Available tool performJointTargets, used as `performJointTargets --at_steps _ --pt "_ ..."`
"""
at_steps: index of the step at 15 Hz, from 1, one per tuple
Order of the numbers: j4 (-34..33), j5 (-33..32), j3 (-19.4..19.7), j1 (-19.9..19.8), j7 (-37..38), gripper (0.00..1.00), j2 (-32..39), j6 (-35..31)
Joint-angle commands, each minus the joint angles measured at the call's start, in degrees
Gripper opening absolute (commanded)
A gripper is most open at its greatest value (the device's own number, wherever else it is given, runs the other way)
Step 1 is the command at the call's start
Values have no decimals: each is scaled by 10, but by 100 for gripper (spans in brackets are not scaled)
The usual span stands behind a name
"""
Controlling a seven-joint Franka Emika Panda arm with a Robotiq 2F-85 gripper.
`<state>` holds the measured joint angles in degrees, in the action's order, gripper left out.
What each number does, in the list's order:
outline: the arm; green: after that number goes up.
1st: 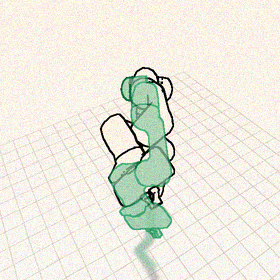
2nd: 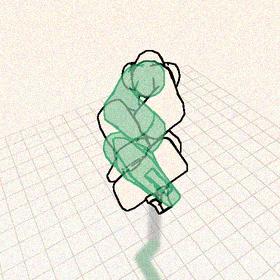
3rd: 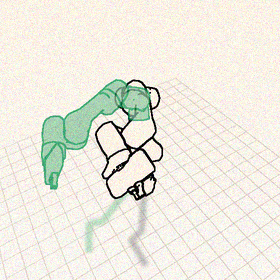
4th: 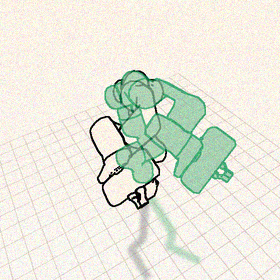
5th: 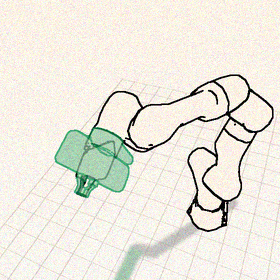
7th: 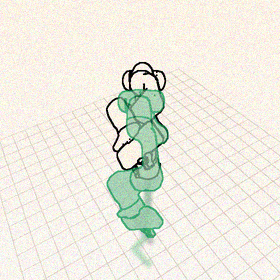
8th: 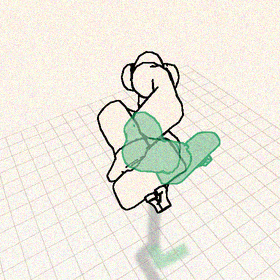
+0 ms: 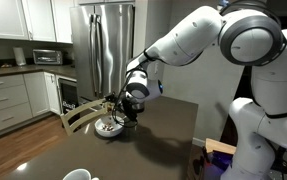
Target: Pour the contents of the glass cup into the bowl
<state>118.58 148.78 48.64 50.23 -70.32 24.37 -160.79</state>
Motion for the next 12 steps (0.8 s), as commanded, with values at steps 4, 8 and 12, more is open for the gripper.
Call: performJointTargets --at_steps 4,8,12 --pt "9 4 46 50 -2 59 10 -16" --pt "19 4 48 58 5 59 14 -17" --pt "27 4 44 58 5 59 15 -16"
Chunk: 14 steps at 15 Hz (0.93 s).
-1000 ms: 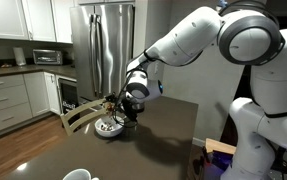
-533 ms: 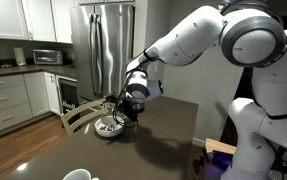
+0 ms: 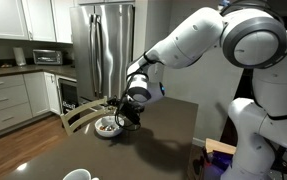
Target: Pour the contents of the glass cup into the bowl
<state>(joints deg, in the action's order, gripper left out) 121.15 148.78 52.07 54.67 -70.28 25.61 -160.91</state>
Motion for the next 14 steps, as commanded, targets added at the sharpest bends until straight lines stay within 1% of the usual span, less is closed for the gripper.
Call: performJointTargets --at_steps 1,9,12,14 --pt "1 4 8 14 5 59 2 -15" --pt "-2 4 12 20 11 59 24 -10" --pt "-4 4 21 30 12 59 35 -11" --pt "-6 4 33 44 12 59 42 -12"
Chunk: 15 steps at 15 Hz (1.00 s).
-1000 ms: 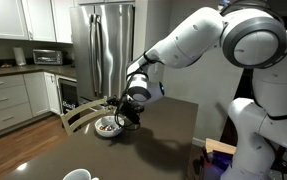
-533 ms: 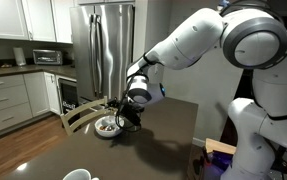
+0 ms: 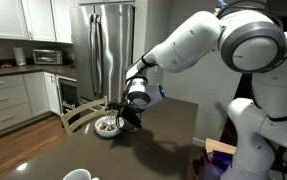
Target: Pour the contents of the glass cup into the bowl
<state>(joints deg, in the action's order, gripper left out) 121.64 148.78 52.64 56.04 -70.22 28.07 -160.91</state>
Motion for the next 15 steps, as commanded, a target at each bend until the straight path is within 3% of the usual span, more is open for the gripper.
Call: performJointTargets --at_steps 1,10,13,15 --pt "-12 4 36 39 12 59 21 -13" --pt "-6 4 127 137 30 59 55 -13" --pt "-3 4 139 149 37 59 64 -9" --pt "3 4 121 132 42 59 47 -6"
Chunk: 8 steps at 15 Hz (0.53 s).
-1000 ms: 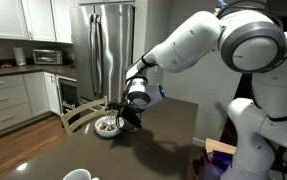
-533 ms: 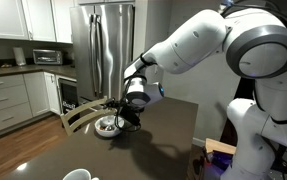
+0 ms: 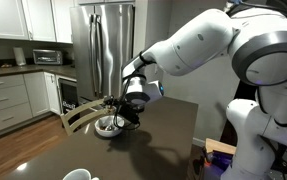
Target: Pour the contents of the glass cup into the bowl
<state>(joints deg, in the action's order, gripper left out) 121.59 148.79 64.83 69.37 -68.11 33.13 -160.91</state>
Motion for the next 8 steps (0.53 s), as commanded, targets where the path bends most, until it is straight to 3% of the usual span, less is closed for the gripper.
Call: performJointTargets --at_steps 1,8 --pt "5 4 -15 -16 21 59 -16 -7" --pt "7 -11 -77 -94 78 59 -29 1"
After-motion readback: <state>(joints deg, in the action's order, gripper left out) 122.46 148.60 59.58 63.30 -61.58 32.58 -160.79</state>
